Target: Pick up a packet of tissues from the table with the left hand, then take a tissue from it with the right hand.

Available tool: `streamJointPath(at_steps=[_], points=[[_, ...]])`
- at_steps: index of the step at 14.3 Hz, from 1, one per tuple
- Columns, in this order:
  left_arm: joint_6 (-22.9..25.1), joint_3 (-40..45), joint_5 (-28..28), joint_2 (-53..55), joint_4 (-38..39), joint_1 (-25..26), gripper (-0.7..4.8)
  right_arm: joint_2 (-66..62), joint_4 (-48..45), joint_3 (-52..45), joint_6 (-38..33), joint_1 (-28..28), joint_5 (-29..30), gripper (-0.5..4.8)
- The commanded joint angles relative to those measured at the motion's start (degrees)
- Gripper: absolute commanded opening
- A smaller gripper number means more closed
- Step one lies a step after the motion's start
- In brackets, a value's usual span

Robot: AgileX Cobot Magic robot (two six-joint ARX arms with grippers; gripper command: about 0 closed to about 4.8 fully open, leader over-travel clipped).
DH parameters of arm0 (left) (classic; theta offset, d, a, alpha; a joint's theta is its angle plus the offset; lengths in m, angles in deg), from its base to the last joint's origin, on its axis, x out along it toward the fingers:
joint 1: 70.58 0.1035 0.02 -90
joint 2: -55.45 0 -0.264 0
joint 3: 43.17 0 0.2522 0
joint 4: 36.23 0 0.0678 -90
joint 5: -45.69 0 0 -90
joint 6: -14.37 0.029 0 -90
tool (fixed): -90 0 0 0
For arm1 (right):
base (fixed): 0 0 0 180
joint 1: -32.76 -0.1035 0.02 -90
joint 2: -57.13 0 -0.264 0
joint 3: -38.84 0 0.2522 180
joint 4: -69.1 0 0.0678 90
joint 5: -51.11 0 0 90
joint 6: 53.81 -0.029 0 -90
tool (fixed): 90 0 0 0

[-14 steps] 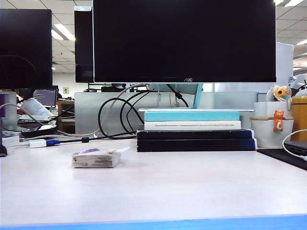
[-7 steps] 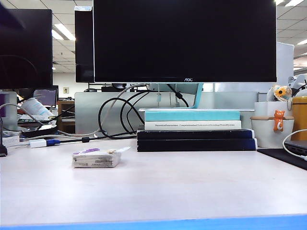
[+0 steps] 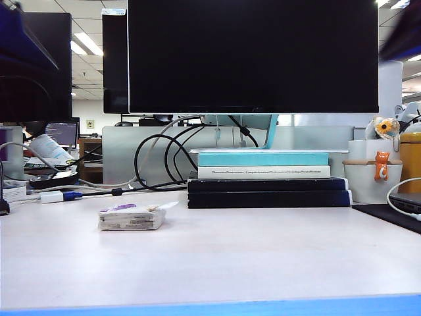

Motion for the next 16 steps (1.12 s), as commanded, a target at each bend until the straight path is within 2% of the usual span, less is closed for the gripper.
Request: streamJointPath(at_steps=[1,4,5,6,7,9,12,13,16], points=[[1.79,-3.61,-2.1,2.19,4.37,-1.68,2.22,-8.96,11.1,6.86,6.16,-0.07,12.83,-0.05],[1.77,-11.19,-0.66,10.23,12.09,-2.49,2.53,-14.36,17.31,12.5,12.24,-0.04,23.91,-0.04],[2.29,-12.7,-0.59,12.94,13.51,-3.37,3.01,-14.36,17.49,13.0,12.11,-0.04,24.81,-0.05],[3.06,-12.98,-0.63,13.6,13.7,-3.63,3.2,-14.36,17.49,13.0,12.11,-0.04,24.83,-0.05],[5.49,-13.53,-1.7,16.09,13.51,-5.6,3.79,-14.38,17.55,12.98,12.15,-0.02,24.81,-0.05],[10.36,-13.57,-10.62,20.72,13.49,-10.38,3.82,-14.4,17.7,12.96,12.33,0.0,24.63,-0.05],[11.1,-13.57,-11.34,24.59,13.46,-11.61,3.84,-14.45,20.22,12.87,15.26,0.0,24.61,-0.05],[11.17,-13.57,-12.33,25.75,13.29,-11.61,4.09,-14.47,21.07,12.81,15.74,0.0,24.41,-0.05],[11.21,-13.57,-11.76,26.49,13.33,-11.61,4.09,-14.47,21.05,12.79,15.96,-0.04,24.68,-0.05]])
